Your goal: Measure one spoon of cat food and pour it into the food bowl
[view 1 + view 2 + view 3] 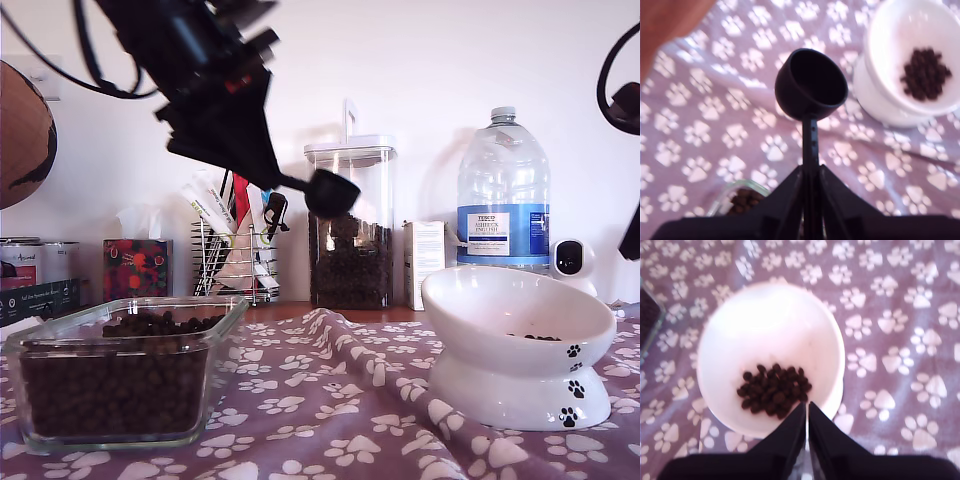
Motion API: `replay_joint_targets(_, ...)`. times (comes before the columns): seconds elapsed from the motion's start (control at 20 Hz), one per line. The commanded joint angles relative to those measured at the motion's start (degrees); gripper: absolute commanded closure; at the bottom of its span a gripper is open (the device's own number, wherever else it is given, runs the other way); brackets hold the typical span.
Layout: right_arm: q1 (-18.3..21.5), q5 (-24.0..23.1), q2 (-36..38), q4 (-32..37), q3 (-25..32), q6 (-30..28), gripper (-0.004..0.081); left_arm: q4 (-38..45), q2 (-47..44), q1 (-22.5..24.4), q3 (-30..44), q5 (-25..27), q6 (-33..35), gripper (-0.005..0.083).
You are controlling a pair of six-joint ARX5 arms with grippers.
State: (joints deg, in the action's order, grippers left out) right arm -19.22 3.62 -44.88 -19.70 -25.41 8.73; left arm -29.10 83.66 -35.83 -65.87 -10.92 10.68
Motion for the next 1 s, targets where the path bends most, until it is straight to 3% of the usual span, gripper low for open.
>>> replay_joint_targets(0.0, -0.1, -0.2, -0.2, 1.2, -0.7, -1.0, 0.0779, 6.0, -5.7, 1.3, 9.4, -0.2, -2.3, 0.0794)
replay_joint_targets(0.25, -0.1, -0.2, -0.2, 3.1, -0.7, -1.2, 0.0779, 20.9, -19.5, 7.5, 28.2, 1.1, -13.7, 0.0794)
replay_joint_targets(0.4, -0.1, -0.2, -0.2, 3.2, -0.7, -1.2, 0.0779, 25.0, -22.2, 8.1, 35.0, 1.3, -19.5, 0.0794)
replay_joint_targets(0.65, -0.1, -0.2, -0.2, 3.2, -0.7, -1.2, 0.0779, 26.1, -21.3, 8.0, 36.6, 3.7, -24.6, 0.0794)
replay_joint_targets(0.95, -0.1, -0.2, -0.2, 3.7, -0.7, -1.2, 0.0779, 26.1, -17.7, 8.1, 36.6, 4.3, -25.7, 0.0794)
